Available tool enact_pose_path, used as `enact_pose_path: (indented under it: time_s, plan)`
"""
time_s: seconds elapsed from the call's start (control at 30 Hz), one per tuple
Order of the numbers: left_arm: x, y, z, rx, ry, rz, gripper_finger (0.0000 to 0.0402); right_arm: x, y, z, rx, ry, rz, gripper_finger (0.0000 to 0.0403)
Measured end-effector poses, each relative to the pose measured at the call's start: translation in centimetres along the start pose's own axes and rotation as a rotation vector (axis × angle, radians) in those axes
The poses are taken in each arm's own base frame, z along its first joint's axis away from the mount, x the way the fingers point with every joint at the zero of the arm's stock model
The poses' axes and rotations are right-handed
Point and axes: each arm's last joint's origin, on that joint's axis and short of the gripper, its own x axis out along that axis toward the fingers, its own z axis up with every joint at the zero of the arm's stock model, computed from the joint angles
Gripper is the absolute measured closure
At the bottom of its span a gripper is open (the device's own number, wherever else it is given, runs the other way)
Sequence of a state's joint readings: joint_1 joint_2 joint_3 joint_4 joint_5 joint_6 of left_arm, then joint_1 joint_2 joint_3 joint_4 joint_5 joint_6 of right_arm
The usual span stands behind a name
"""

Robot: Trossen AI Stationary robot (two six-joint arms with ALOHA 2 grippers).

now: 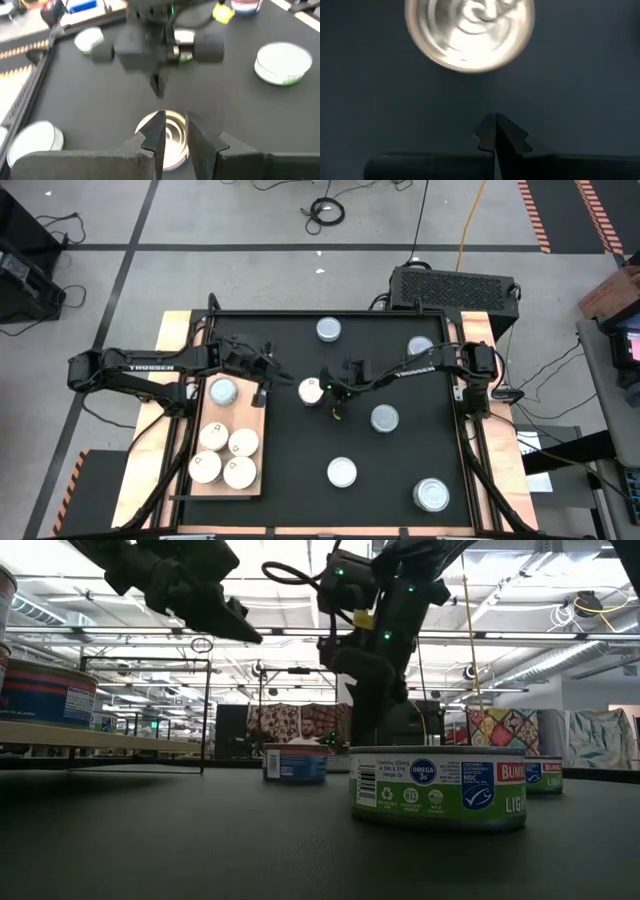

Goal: Stack canned seafood by type on shelf
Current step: Move the blue tuna can to the center of the table, then stack the blue tuna can on top of the blue tuna can on the shelf

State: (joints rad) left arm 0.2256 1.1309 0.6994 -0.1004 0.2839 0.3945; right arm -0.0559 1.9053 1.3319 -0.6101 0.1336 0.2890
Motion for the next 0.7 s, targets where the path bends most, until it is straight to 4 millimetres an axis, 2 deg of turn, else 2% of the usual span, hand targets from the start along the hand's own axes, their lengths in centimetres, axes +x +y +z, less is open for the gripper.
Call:
enact_pose_path:
  time_s: [0.17,0.23,0.37,0.5,0.57,0.7]
  plan:
    - [0.7,0.7,-0.8,-0.175,0.081,0.121,0.0324,0.0,-1.1,-0.1,-0.022,0.011,-0.073,0.0403]
    - [1.4,1.2,-1.3,-0.256,0.093,0.143,0.0324,0.2,-1.6,-0.1,-0.034,0.004,-0.080,0.0403]
    - [3.2,2.4,-2.5,-0.461,0.161,0.139,0.0324,-0.7,-2.9,-0.6,-0.028,-0.048,-0.076,0.0403]
    - [5.1,4.4,-2.9,-0.654,0.215,0.163,0.0324,-1.6,-4.6,-2.7,0.009,-0.131,-0.057,0.0403]
    - [5.8,5.0,-3.0,-0.687,0.293,0.145,0.0324,-2.2,-5.5,-4.0,0.033,-0.188,-0.052,0.0403]
    - [7.5,6.2,-2.0,-0.714,0.393,0.130,0.0324,-3.4,-7.1,-6.4,0.081,-0.287,-0.034,0.0403]
